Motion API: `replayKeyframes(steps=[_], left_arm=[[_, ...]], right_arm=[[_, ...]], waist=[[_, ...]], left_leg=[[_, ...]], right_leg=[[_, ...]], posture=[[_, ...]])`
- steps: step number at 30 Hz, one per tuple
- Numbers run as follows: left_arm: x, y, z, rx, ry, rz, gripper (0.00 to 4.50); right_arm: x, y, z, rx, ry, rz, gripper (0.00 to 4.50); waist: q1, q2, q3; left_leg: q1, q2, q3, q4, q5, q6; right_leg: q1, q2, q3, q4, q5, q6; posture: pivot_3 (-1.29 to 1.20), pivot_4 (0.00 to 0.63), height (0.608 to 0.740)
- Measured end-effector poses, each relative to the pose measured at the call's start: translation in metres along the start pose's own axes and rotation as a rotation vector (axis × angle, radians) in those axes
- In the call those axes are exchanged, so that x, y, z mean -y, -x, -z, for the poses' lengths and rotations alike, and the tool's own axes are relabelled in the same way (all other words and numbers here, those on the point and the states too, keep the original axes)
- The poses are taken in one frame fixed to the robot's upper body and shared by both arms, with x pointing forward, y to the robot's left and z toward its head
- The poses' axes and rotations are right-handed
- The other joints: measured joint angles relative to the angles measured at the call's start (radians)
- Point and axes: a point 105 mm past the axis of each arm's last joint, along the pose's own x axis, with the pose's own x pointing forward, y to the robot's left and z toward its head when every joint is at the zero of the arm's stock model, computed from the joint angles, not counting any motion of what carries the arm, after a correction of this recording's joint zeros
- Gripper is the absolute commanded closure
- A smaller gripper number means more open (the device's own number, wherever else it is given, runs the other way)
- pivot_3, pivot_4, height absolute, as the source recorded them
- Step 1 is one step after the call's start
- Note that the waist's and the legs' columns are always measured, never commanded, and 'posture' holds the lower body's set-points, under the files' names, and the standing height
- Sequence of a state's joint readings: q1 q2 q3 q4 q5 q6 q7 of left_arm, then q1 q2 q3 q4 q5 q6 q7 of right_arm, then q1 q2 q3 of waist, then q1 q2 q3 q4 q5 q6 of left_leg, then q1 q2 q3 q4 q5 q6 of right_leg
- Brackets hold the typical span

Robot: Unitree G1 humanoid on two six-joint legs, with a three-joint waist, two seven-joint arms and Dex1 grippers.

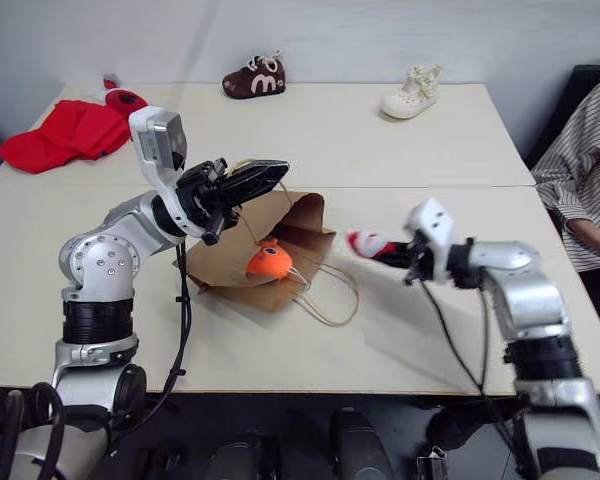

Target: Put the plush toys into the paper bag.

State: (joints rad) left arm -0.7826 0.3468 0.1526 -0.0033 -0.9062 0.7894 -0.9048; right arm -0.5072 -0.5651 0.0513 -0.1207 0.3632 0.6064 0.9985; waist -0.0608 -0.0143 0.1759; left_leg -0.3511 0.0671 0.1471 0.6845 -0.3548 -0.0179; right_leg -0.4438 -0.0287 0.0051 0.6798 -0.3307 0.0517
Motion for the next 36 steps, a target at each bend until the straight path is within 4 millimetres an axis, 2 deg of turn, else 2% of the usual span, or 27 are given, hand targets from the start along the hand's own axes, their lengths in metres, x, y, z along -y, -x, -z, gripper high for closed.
replayKeyframes(steps=[2, 4, 8, 11, 12, 15, 20, 24, 29, 36], left_arm=[[0.003, -0.003, 0.0, 0.021, 0.029, 0.031, 4.5], [0.006, -0.002, -0.001, 0.029, 0.045, 0.048, 4.5], [0.008, -0.003, -0.001, 0.028, 0.063, 0.064, 4.5], [0.01, -0.004, 0.0, 0.025, 0.078, 0.079, 4.5], [0.01, -0.004, 0.0, 0.024, 0.079, 0.081, 4.5], [0.01, -0.003, 0.0, 0.023, 0.082, 0.082, 4.5], [0.011, -0.004, 0.0, 0.027, 0.086, 0.086, 4.5], [0.008, -0.001, -0.002, 0.041, 0.088, 0.077, 4.5], [0.007, 0.003, -0.008, 0.07, 0.086, 0.069, 4.5], [0.008, 0.006, -0.021, 0.102, 0.085, 0.081, 4.5]], right_arm=[[-0.019, -0.02, -0.004, -0.002, -0.008, -0.033, 4.37], [-0.027, -0.038, -0.003, -0.018, -0.012, -0.033, 4.37], [-0.002, -0.077, -0.015, -0.014, 0.021, 0.127, 4.37], [0.019, -0.092, -0.018, -0.011, 0.035, 0.232, 4.37], [0.022, -0.094, -0.016, -0.02, 0.03, 0.245, 4.37], [0.024, -0.099, -0.008, -0.043, 0.012, 0.236, 3.4], [0.009, -0.109, -0.007, -0.067, 0.03, 0.153, 1.5], [0.007, -0.098, -0.012, -0.076, 0.06, 0.097, 0.11], [0.006, -0.084, -0.019, -0.058, 0.06, 0.03, 0.05], [0.011, -0.08, -0.011, -0.071, 0.055, 0.019, 0.05]], waist=[[0.005, 0.0, 0.0], [0.009, 0.0, 0.0], [0.005, 0.0, 0.0], [0.004, 0.0, 0.0], [0.004, 0.0, 0.0], [0.001, 0.0, 0.0], [-0.006, 0.0, 0.0], [-0.007, 0.0, 0.0], [-0.007, 0.0, 0.0], [-0.01, 0.0, 0.0]], left_leg=[[0.0, 0.0, -0.001, 0.0, 0.0, 0.0], [-0.001, -0.001, -0.001, 0.0, 0.0, 0.0], [-0.001, -0.002, -0.001, 0.001, 0.001, 0.001], [-0.002, -0.002, -0.001, 0.0, 0.001, 0.001], [-0.002, -0.002, -0.001, -0.001, 0.001, 0.001], [-0.002, -0.001, -0.001, -0.001, 0.0, 0.001], [-0.002, -0.001, -0.001, -0.001, 0.0, 0.001], [-0.002, -0.001, -0.001, -0.001, 0.0, 0.001], [-0.002, -0.001, -0.001, -0.001, 0.0, 0.001], [-0.002, -0.001, -0.001, -0.001, 0.0, 0.001]], right_leg=[[0.0, 0.0, 0.0, 0.0, 0.0, -0.001], [0.0, -0.001, -0.001, -0.001, 0.0, -0.001], [0.0, -0.001, -0.001, -0.001, 0.0, 0.0], [-0.001, -0.001, -0.001, -0.002, 0.0, -0.001], [-0.001, -0.002, -0.001, -0.003, 0.0, -0.001], [-0.001, -0.001, -0.002, -0.003, 0.0, -0.001], [-0.001, -0.001, -0.002, -0.002, 0.0, -0.001], [-0.001, -0.002, -0.002, -0.002, 0.0, -0.001], [-0.001, -0.001, -0.002, -0.003, 0.0, -0.001], [-0.001, -0.001, -0.002, -0.003, 0.0, -0.001]], posture=[[0.0, 0.15, 0.74], [0.0, 0.15, 0.74], [0.0, 0.15, 0.74], [0.0, 0.15, 0.74], [0.0, 0.15, 0.74], [0.0, 0.15, 0.74], [0.0, 0.15, 0.74], [0.0, 0.15, 0.74], [0.0, 0.15, 0.74], [0.0, 0.15, 0.74]])
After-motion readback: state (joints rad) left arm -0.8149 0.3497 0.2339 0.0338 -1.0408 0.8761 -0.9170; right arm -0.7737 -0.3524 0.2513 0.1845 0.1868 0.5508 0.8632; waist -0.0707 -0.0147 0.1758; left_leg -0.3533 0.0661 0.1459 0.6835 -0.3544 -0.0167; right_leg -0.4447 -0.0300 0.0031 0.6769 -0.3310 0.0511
